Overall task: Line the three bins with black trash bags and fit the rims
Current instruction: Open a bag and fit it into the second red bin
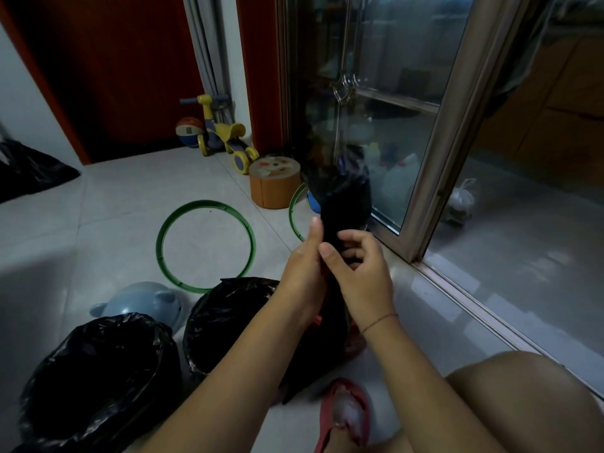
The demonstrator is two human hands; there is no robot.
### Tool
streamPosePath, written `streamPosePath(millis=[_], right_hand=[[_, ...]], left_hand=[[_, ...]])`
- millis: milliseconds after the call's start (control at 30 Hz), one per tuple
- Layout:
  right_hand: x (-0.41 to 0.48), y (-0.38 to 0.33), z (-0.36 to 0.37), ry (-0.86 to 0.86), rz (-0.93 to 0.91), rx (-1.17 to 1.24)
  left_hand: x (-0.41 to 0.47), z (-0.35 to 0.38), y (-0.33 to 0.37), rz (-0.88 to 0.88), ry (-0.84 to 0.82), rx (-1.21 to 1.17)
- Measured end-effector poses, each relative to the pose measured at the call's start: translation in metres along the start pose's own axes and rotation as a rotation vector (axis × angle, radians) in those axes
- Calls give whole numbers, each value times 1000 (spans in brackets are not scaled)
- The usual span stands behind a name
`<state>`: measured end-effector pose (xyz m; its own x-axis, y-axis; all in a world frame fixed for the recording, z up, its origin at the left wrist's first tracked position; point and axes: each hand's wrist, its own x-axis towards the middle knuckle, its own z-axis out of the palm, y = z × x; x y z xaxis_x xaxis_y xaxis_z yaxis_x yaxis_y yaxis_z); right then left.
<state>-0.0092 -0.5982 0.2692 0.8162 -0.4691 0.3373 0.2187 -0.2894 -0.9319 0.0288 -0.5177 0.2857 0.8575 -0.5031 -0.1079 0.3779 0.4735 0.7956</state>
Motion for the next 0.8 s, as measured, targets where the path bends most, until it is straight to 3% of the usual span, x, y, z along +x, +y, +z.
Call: streamPosePath(millis=[100,367,467,633,800], right_hand=[[8,2,-1,33,18,58],[20,-1,-7,35,-5,125],[20,-4,-7,-21,10,96],[18,-8,-9,-137,154,335],[18,-6,-7,-203,161,363]], left_hand=[[-1,2,5,-56,23,-40],[-3,7,6,-18,106,154],[-1,9,5,20,93,166],[5,11,7,89,82,168],[9,9,6,100,119,205]])
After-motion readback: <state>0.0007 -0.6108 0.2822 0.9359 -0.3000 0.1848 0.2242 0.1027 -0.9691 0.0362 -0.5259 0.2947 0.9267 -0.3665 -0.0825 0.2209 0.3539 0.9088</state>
